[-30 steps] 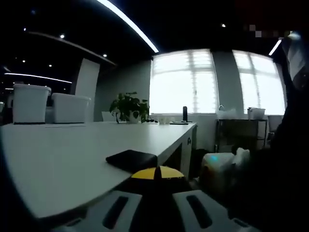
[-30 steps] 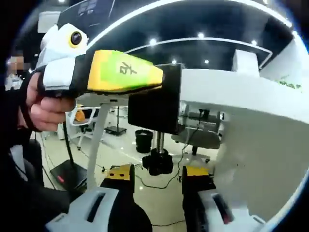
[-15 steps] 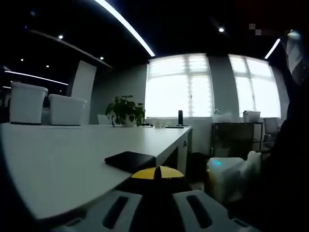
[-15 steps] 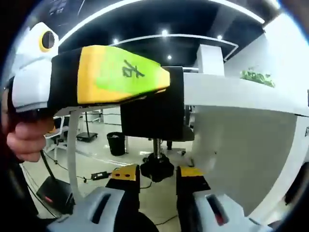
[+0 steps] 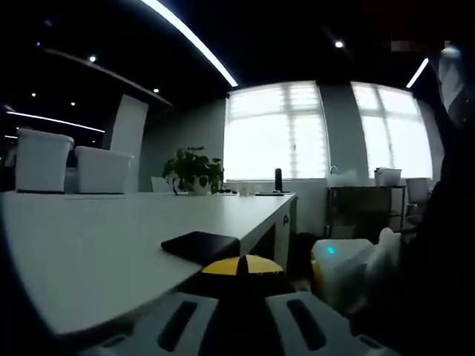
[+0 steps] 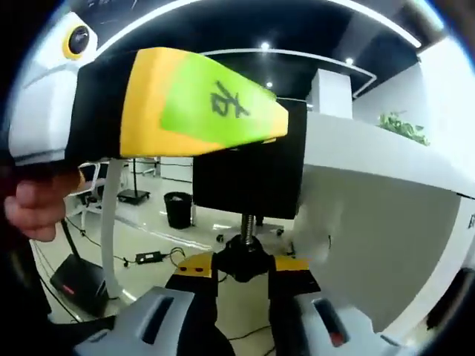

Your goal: Clamp the fixed fixture on the desktop, loosen the retaining clip, secure it to the edge of the desk, and tighten the retaining clip.

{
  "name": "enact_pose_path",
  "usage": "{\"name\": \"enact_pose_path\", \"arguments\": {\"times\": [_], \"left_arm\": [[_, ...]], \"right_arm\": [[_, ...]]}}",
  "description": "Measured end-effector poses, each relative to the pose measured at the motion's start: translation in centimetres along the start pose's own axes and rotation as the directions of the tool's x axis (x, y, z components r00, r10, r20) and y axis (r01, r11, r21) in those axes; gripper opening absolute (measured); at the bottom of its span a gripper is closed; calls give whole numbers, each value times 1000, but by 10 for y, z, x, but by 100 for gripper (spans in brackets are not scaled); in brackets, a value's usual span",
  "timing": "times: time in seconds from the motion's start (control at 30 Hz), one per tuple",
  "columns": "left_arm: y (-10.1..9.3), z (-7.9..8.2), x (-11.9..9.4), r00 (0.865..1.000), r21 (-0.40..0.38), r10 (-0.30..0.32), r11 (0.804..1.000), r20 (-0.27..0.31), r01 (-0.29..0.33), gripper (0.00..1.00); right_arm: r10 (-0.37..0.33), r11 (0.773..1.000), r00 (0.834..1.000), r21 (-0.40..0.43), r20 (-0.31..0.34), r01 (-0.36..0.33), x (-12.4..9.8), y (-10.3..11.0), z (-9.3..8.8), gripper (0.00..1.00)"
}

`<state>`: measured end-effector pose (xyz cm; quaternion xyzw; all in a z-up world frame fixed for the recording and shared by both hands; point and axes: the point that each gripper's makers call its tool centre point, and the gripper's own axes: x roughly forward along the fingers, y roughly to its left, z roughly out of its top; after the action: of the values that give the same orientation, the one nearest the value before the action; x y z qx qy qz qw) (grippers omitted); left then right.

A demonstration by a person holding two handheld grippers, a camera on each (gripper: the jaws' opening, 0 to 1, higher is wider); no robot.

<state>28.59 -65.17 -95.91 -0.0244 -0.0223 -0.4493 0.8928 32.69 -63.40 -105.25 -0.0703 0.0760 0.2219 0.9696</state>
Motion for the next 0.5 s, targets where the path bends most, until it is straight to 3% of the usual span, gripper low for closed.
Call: {"name": "enact_pose_path", "arguments": {"times": [0.1, 0.2, 0.23, 0.3, 0.37, 0.4, 0.47, 0.5], "left_arm": [[0, 0, 0, 1000, 5, 12, 1000, -5, -12, 0], [1, 0, 0, 1000, 5, 26, 1000, -8, -26, 0], [1, 0, 0, 999, 5, 32, 999, -8, -32, 0], [2, 0, 0, 999, 4, 41, 999, -10, -40, 0], [2, 0, 1, 999, 5, 48, 999, -14, -48, 0], [2, -1, 1, 999, 4, 50, 999, -17, -50, 0], [2, -1, 1, 998, 3, 54, 999, -22, -54, 0], [2, -1, 1, 998, 5, 58, 998, -27, -58, 0]], "right_arm": [[124, 992, 992, -24, 8, -124, 1, 2, -1, 22], [265, 962, 964, -75, 12, -264, 3, 4, 0, 22], [316, 947, 949, -67, 16, -315, 2, 6, -1, 22], [392, 913, 920, -130, 12, -387, 4, 4, -1, 22], [483, 871, 876, -109, 6, -479, 6, 8, -2, 22], [520, 845, 854, -150, 9, -513, 7, 8, -1, 22], [577, 806, 817, -151, -13, -572, 9, 9, -3, 22], [602, 778, 798, -206, -25, -594, 8, 10, -2, 22]]}}
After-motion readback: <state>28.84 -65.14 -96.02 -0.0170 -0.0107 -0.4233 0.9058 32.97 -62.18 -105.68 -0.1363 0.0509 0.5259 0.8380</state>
